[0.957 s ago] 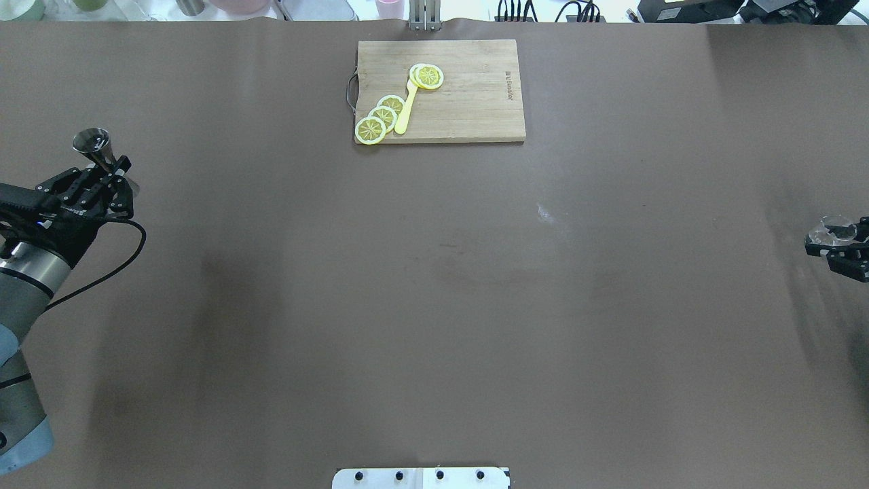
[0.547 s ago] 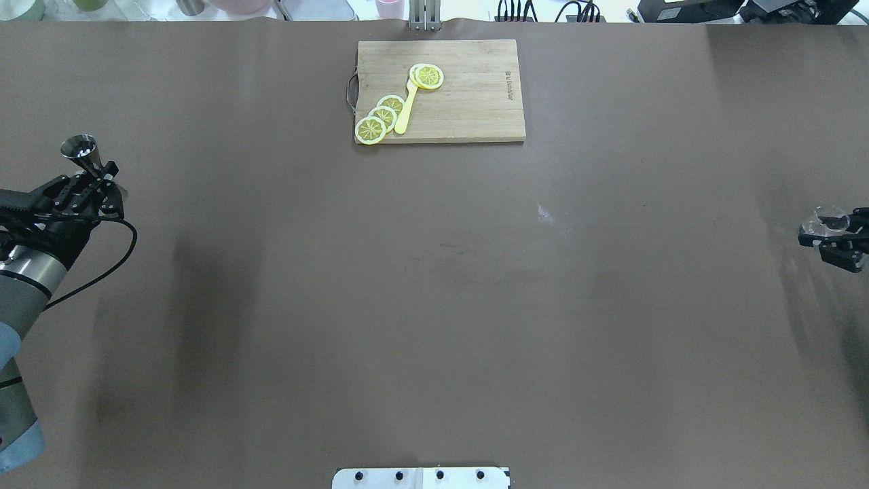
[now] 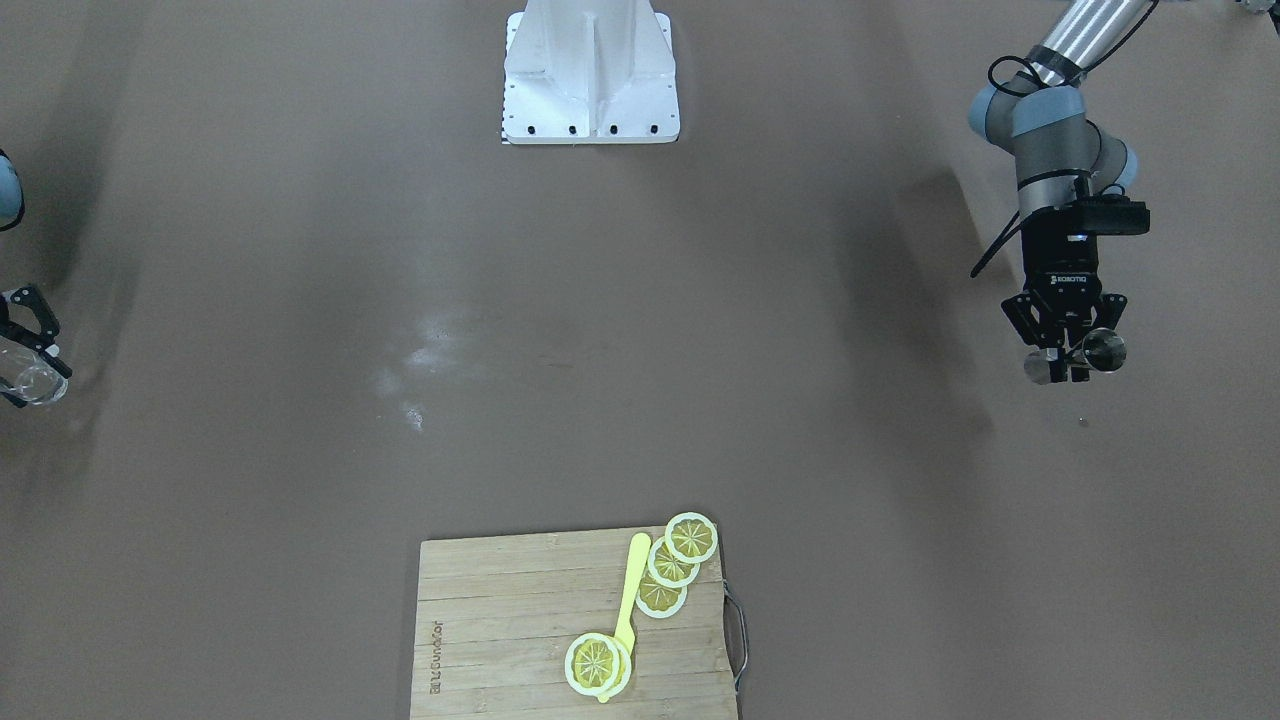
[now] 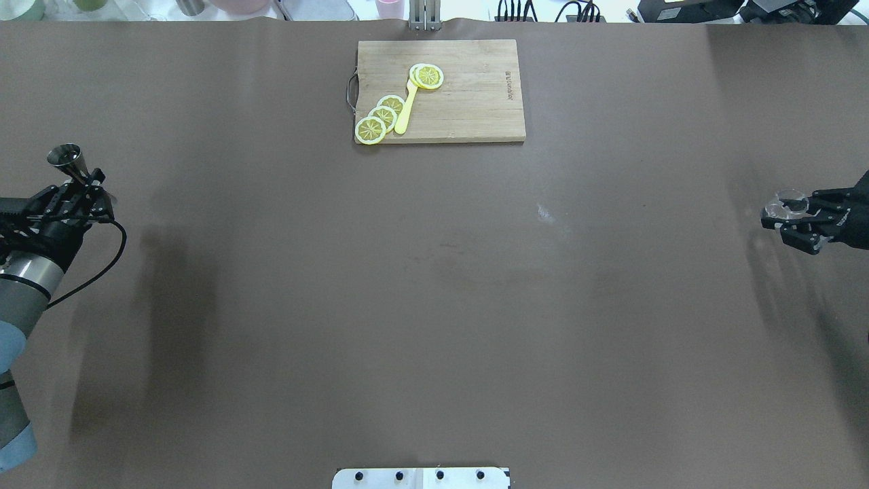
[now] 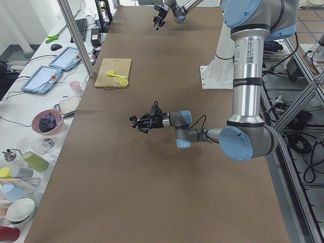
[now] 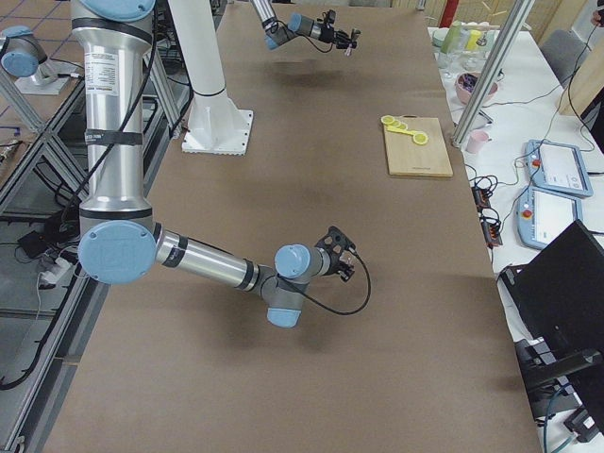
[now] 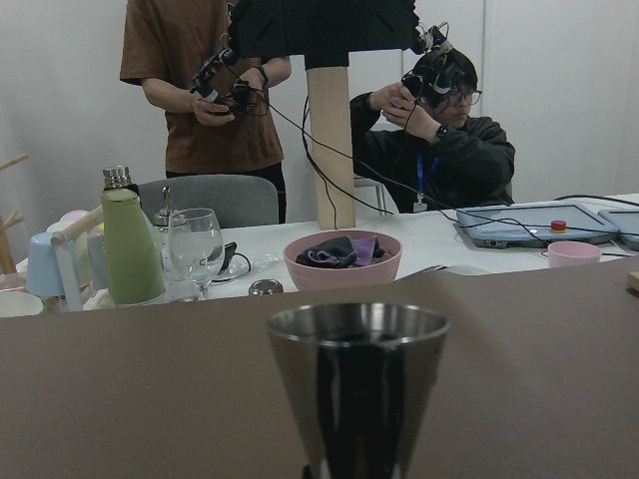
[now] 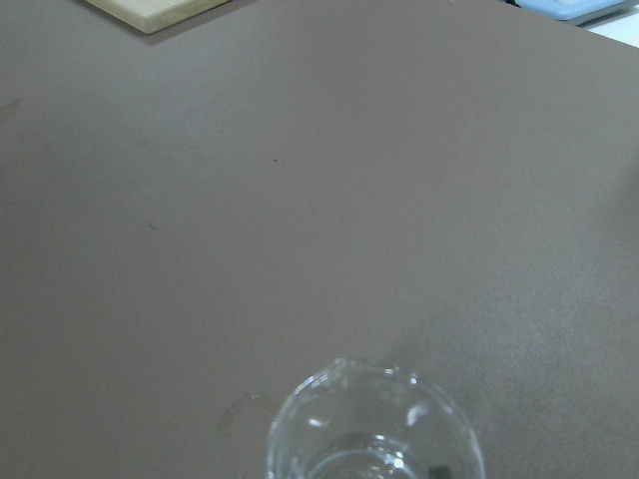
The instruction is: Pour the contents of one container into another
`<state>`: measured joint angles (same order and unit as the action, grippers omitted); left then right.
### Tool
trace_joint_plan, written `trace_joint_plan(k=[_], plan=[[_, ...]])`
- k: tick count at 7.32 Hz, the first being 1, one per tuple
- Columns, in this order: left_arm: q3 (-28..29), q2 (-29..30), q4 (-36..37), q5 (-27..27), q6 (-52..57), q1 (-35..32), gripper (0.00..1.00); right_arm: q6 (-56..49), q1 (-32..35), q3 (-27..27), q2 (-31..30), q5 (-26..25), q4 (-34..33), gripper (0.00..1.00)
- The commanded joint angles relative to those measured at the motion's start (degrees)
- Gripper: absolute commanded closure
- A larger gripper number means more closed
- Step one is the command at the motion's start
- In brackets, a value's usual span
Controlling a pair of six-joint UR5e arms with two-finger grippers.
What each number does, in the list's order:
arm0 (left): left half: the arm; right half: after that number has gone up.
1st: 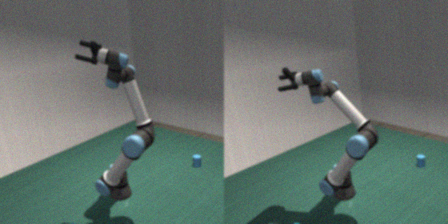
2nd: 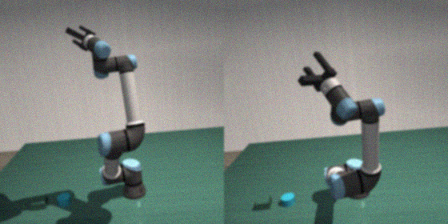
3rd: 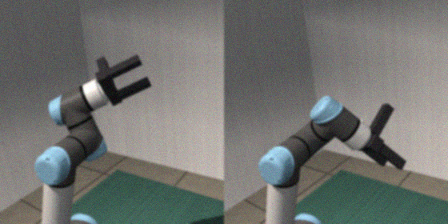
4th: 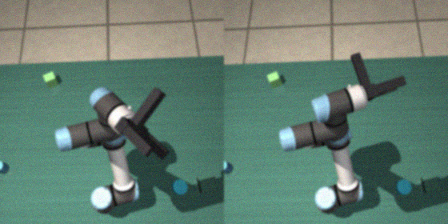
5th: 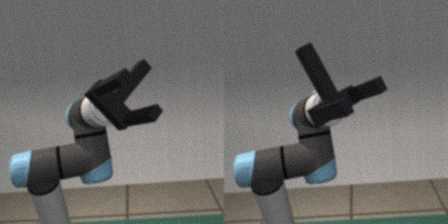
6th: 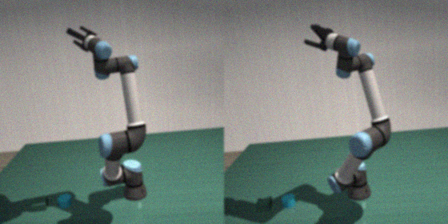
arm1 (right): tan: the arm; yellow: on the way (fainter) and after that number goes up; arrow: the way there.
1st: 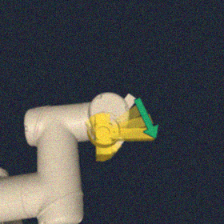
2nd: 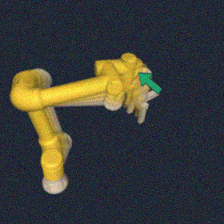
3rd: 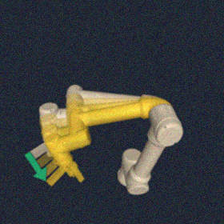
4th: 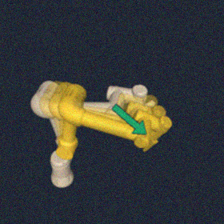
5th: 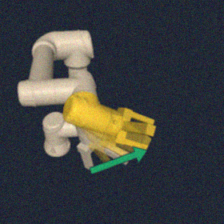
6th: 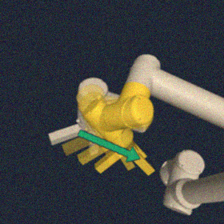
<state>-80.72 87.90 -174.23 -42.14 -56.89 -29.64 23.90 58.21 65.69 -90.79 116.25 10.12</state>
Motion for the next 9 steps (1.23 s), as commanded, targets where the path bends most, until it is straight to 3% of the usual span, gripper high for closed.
trace_joint_plan(k=[1,4,9], plan=[[1.5,0.1,-0.1,4.2,-0.7,1.4,1.0,0.1,-2.4,-0.6,1.0,-2.1,1.0,1.0],[2.6,0.0,-0.5,9.7,-0.8,4.5,1.0,0.1,-4.3,-2.0,3.2,-3.8,1.2,1.0],[2.6,0.0,5.6,9.9,-7.0,4.6,1.0,1.1,-9.0,-2.1,6.1,-7.3,1.0,1.0]])
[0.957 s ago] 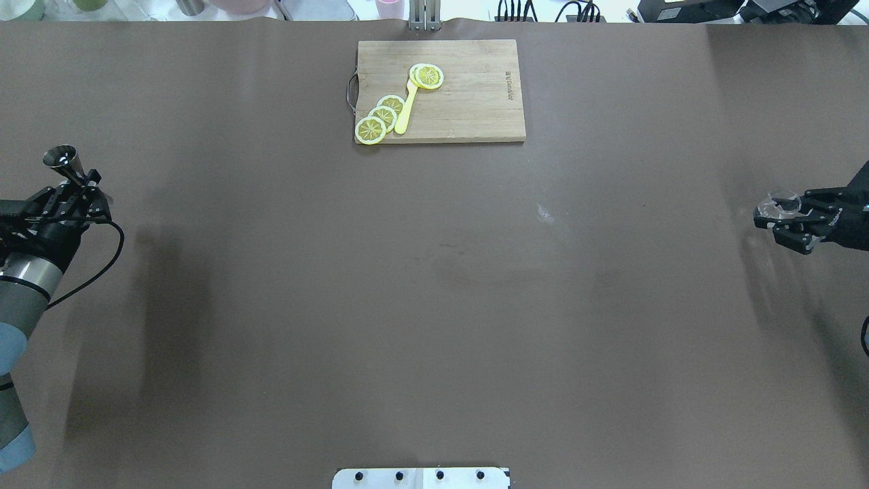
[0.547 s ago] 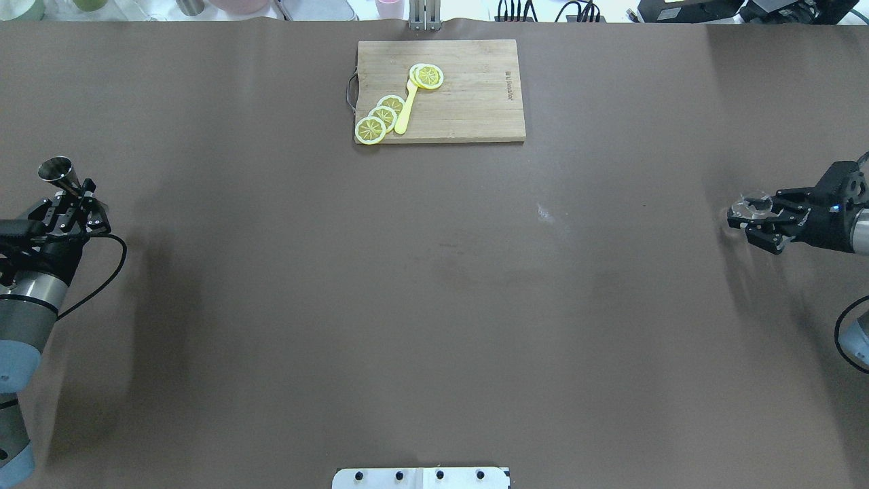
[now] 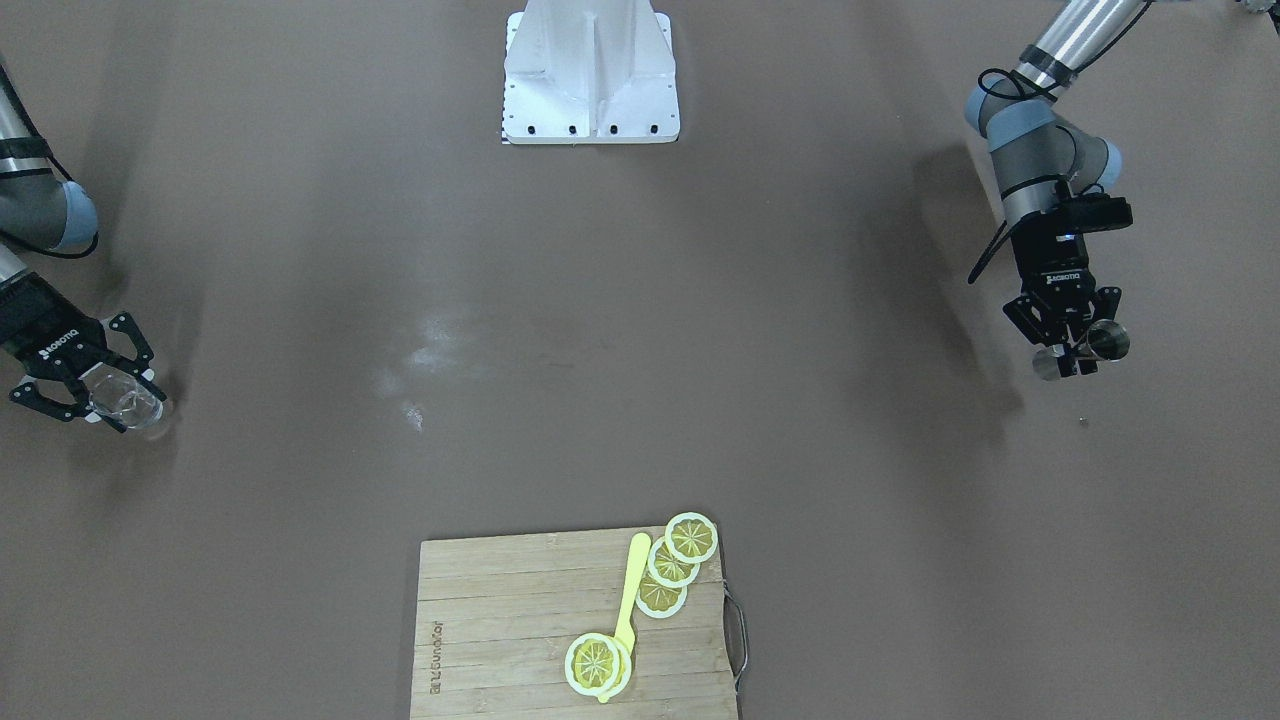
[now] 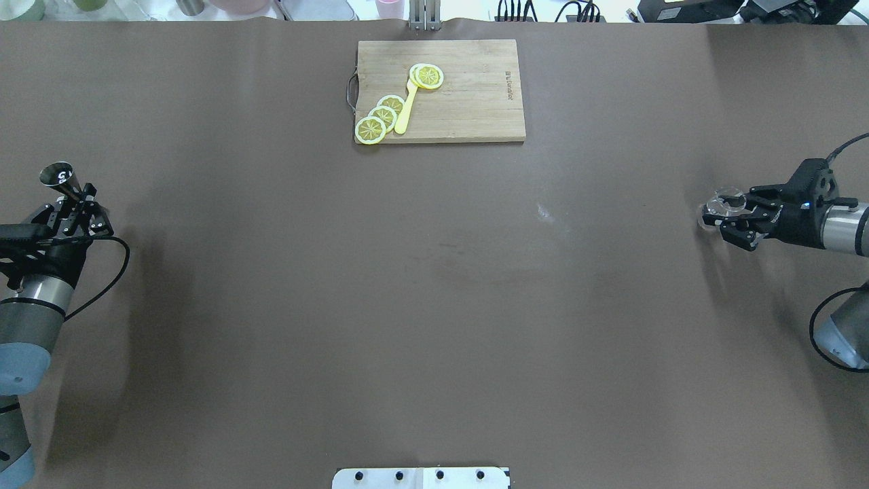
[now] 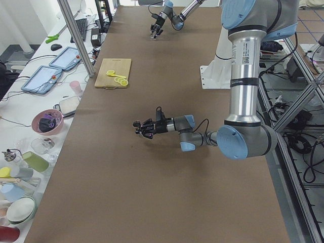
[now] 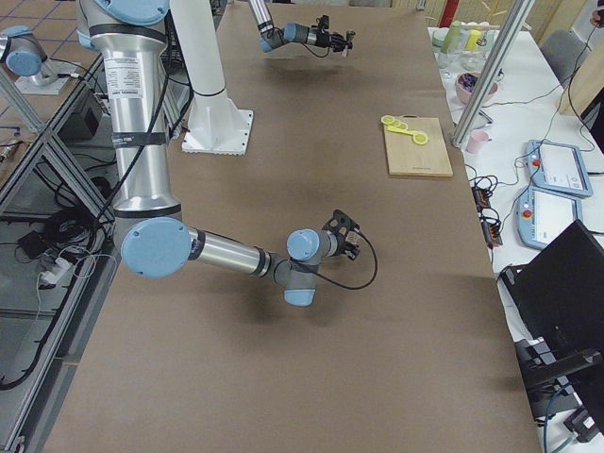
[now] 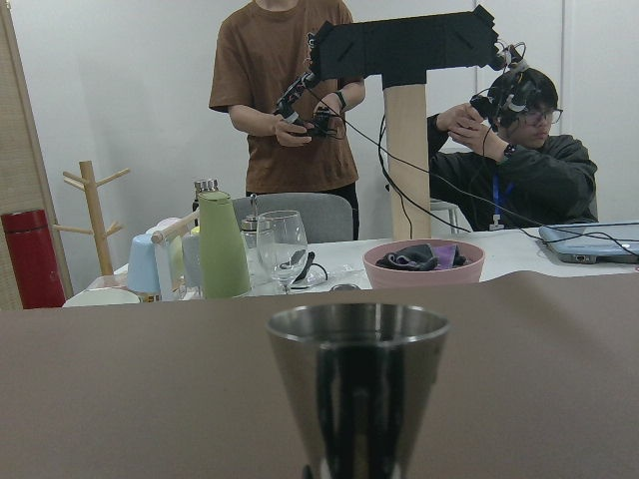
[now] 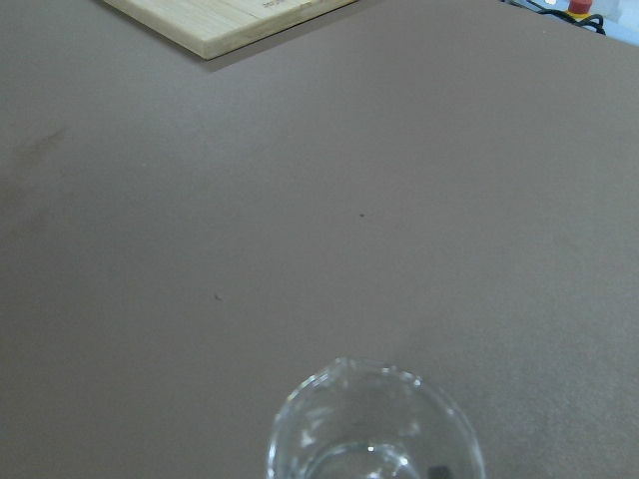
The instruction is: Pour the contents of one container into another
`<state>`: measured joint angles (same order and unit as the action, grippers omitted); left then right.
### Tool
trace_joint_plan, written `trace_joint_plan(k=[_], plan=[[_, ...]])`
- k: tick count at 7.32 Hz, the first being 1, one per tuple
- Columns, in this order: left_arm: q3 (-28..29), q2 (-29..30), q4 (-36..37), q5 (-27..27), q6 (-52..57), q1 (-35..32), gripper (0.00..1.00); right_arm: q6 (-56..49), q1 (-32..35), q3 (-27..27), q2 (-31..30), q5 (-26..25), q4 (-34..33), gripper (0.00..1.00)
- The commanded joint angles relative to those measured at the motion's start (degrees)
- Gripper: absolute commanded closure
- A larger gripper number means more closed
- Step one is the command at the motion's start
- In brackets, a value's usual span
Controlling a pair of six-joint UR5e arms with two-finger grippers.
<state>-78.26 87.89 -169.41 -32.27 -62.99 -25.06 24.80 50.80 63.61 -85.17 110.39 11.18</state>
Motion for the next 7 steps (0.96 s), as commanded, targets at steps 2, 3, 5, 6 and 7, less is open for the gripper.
trace_joint_plan(k=[2,3,5,6,7], plan=[[0.0,0.0,2.2,0.0,-3.1,0.0,1.0,0.2,-2.3,0.1,1.0,-1.4,0.0,1.0],[0.1,0.0,2.2,0.1,-3.2,0.3,1.0,0.2,-2.3,0.2,1.1,-1.3,0.1,1.0],[0.2,0.0,2.2,1.2,-4.4,1.1,1.0,0.2,-2.4,0.5,1.1,-1.1,0.1,0.93],[0.4,0.0,2.7,1.3,-4.9,1.3,1.0,0.2,-2.5,0.3,1.1,-1.3,0.2,0.04],[0.8,0.0,2.7,2.2,-4.9,1.6,1.0,0.2,-2.5,0.5,1.1,-1.4,0.2,0.0]])
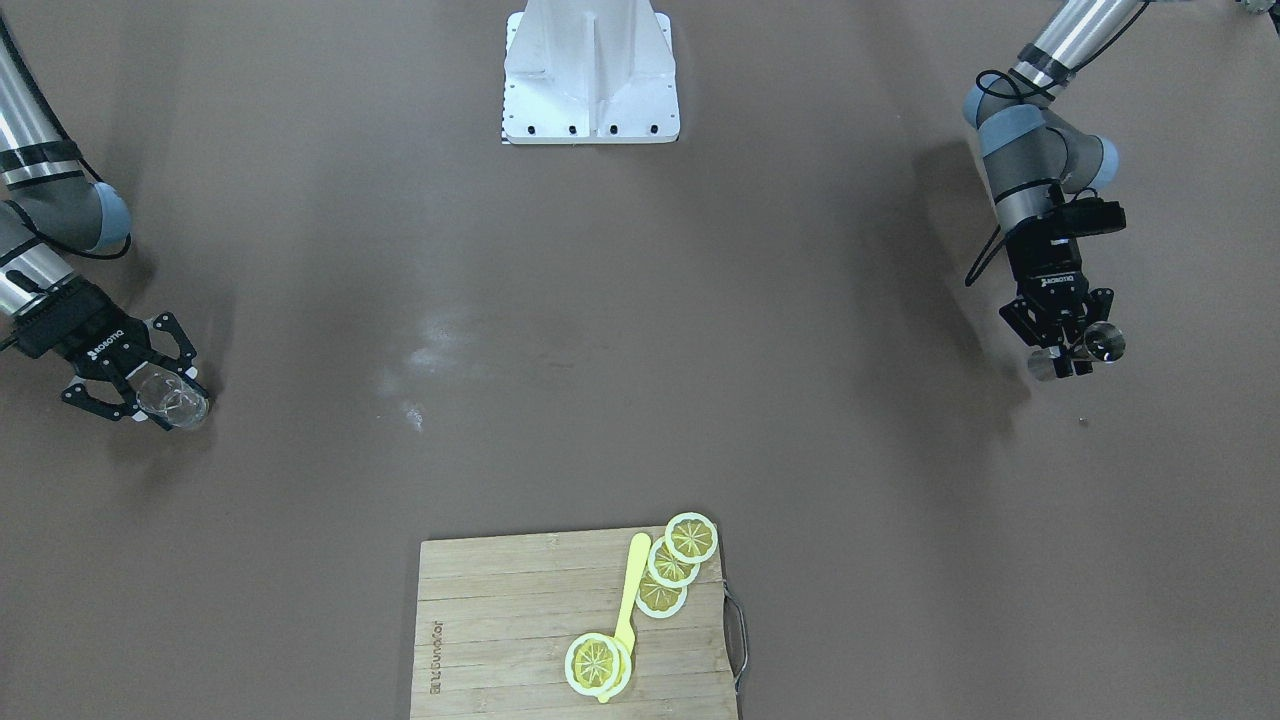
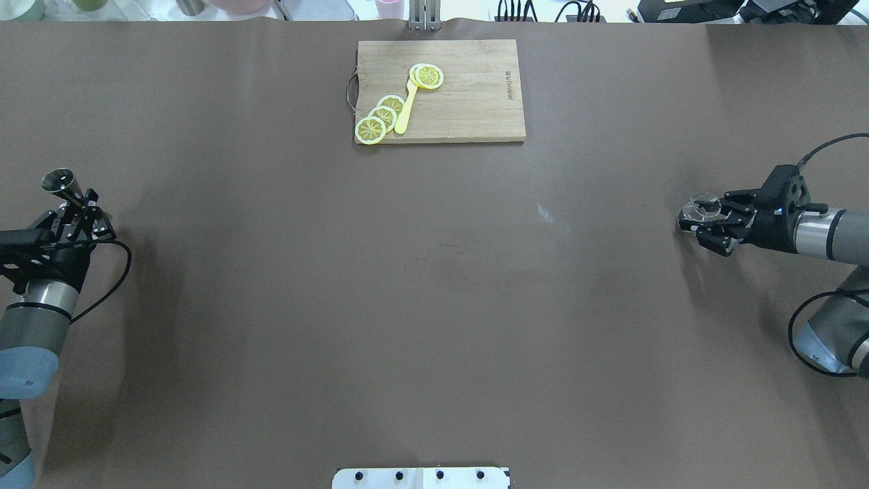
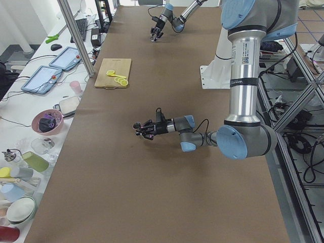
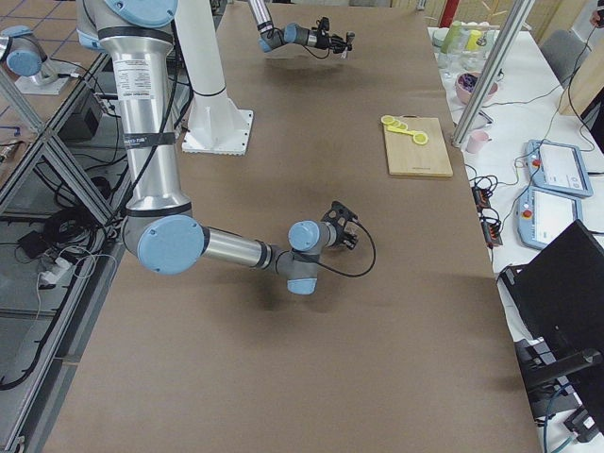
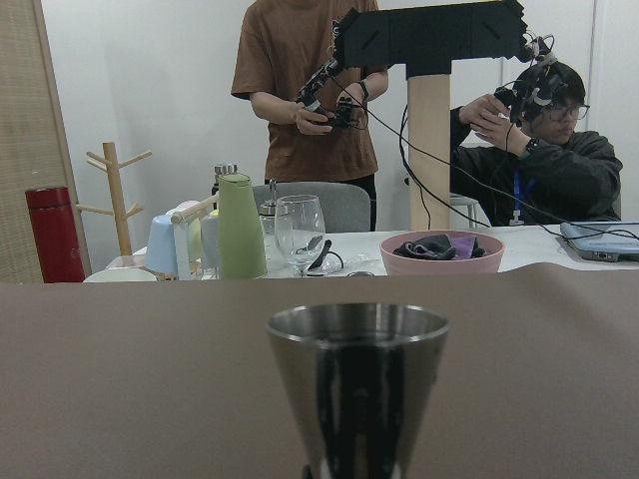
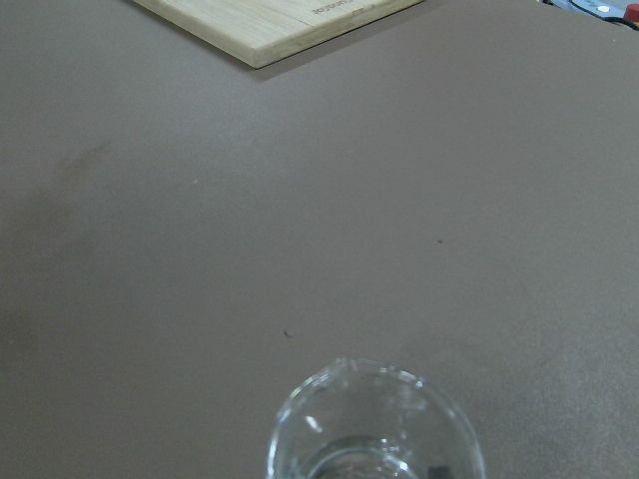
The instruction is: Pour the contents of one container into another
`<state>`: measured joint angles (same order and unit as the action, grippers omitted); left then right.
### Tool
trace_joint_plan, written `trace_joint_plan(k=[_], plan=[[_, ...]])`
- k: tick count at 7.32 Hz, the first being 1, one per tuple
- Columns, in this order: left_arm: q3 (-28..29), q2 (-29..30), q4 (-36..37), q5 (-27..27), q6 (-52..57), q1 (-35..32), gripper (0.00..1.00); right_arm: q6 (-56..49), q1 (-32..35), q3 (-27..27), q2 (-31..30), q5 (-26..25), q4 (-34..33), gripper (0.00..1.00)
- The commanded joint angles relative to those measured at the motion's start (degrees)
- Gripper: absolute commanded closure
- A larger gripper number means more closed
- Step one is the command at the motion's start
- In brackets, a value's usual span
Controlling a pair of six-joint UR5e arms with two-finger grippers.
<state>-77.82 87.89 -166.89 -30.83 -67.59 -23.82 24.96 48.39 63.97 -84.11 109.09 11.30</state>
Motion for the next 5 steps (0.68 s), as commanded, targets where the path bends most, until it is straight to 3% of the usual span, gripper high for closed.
trace_joint_plan(k=[1,5], plan=[[0.6,0.0,0.2,0.9,-0.3,0.8,1.0,0.0,0.0,0.0,0.0,0.0,0.1,0.0],[0.8,0.1,0.2,1.0,-0.3,1.5,1.0,0.2,0.1,0.4,-0.2,0.5,0.1,0.0]])
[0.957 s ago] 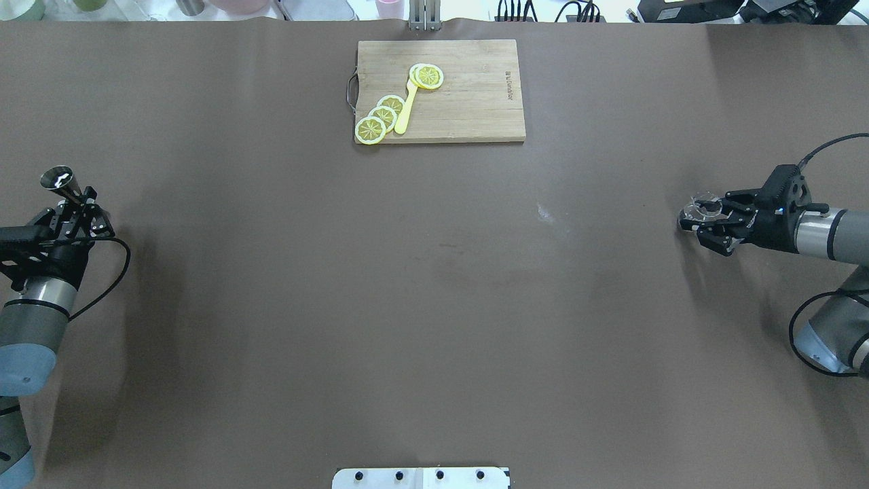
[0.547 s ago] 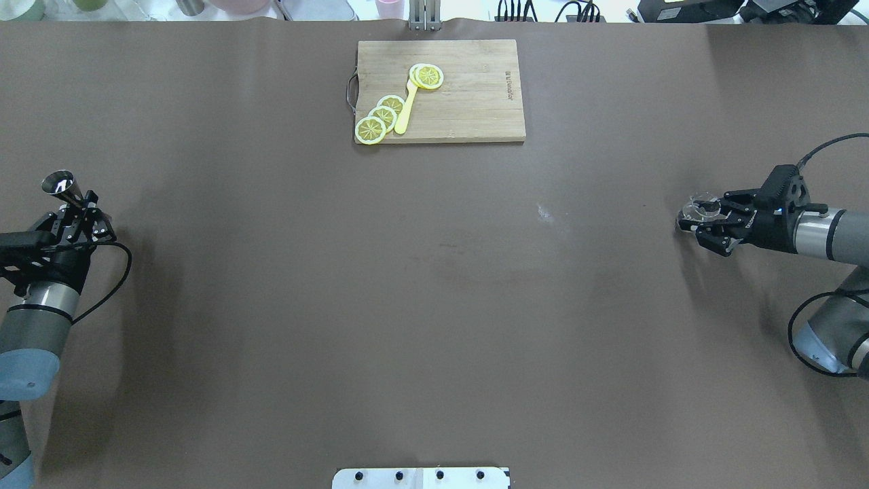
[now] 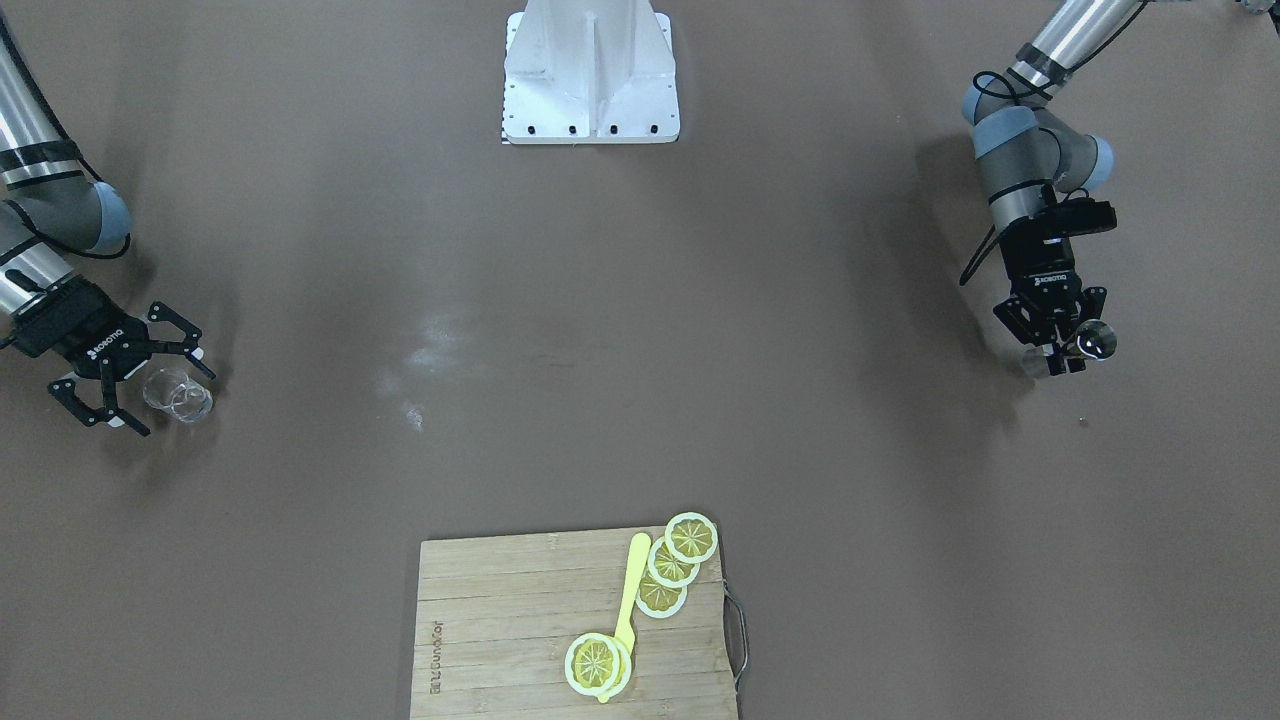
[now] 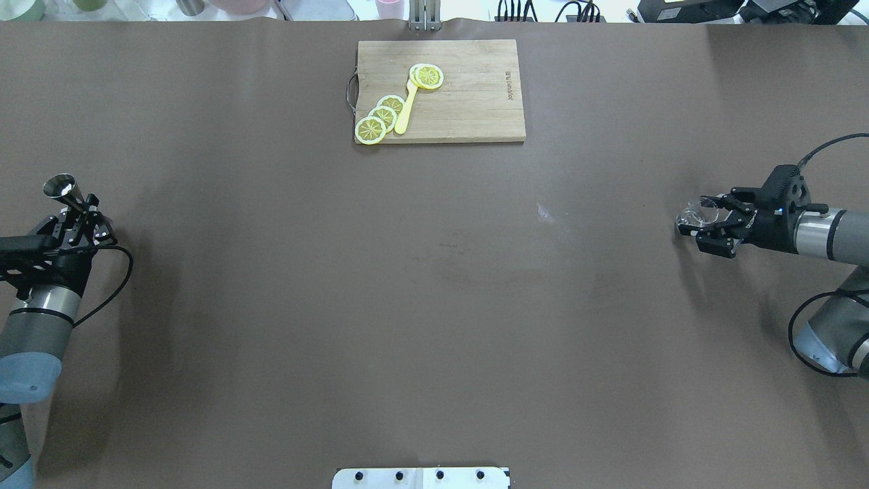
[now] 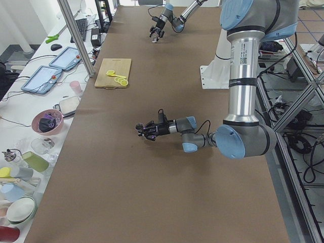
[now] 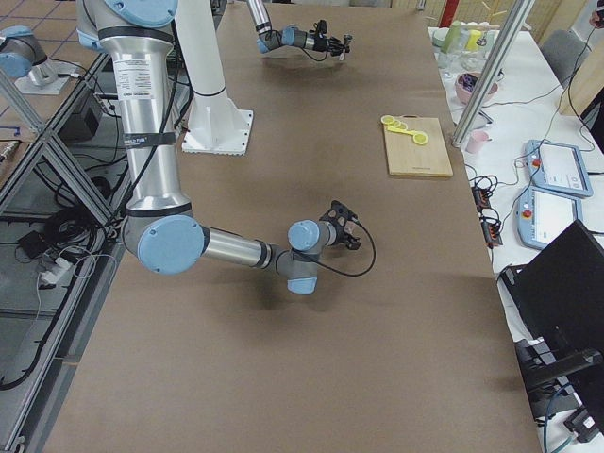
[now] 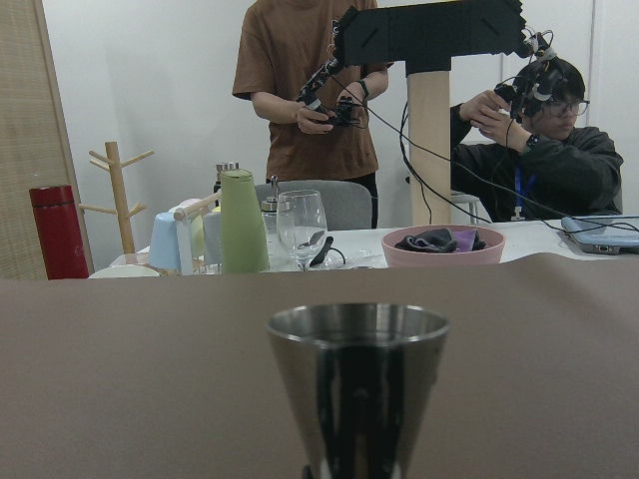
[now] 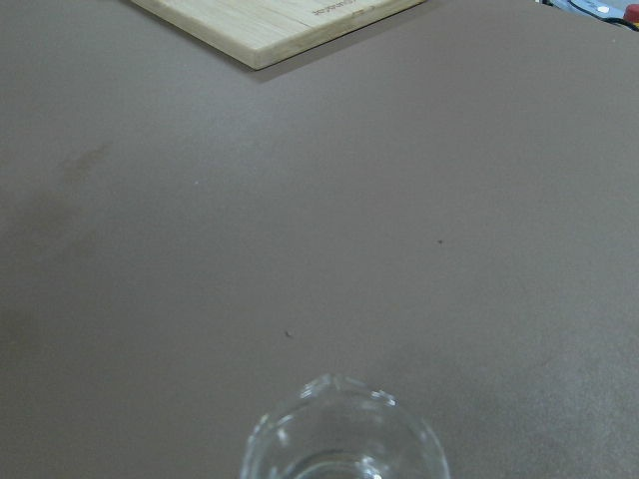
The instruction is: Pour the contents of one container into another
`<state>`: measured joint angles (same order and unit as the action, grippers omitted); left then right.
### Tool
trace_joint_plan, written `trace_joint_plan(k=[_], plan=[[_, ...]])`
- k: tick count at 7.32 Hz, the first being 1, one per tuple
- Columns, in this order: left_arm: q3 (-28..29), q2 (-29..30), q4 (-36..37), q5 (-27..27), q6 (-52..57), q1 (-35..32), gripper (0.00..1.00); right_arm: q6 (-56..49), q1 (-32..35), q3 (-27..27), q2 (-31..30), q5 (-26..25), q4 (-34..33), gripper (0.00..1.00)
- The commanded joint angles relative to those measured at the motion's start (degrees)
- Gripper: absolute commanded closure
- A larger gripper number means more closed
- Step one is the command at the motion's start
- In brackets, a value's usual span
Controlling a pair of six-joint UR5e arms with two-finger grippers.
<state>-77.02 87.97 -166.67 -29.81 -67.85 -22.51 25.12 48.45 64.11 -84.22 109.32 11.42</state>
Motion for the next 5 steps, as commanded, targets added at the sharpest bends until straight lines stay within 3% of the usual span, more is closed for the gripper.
trace_joint_plan(k=[1,3,5], plan=[[0.0,0.1,0.0,-0.1,0.1,0.4,1.0,0.0,0.2,0.6,-0.2,0.7,0.0,0.0],[-0.1,0.2,0.8,-0.2,0.4,0.4,1.0,0.5,0.7,3.3,-2.3,3.0,-0.3,0.0],[-0.1,0.4,0.8,-0.3,0.4,0.5,0.93,0.9,3.5,6.5,-6.5,6.5,-1.0,0.0]])
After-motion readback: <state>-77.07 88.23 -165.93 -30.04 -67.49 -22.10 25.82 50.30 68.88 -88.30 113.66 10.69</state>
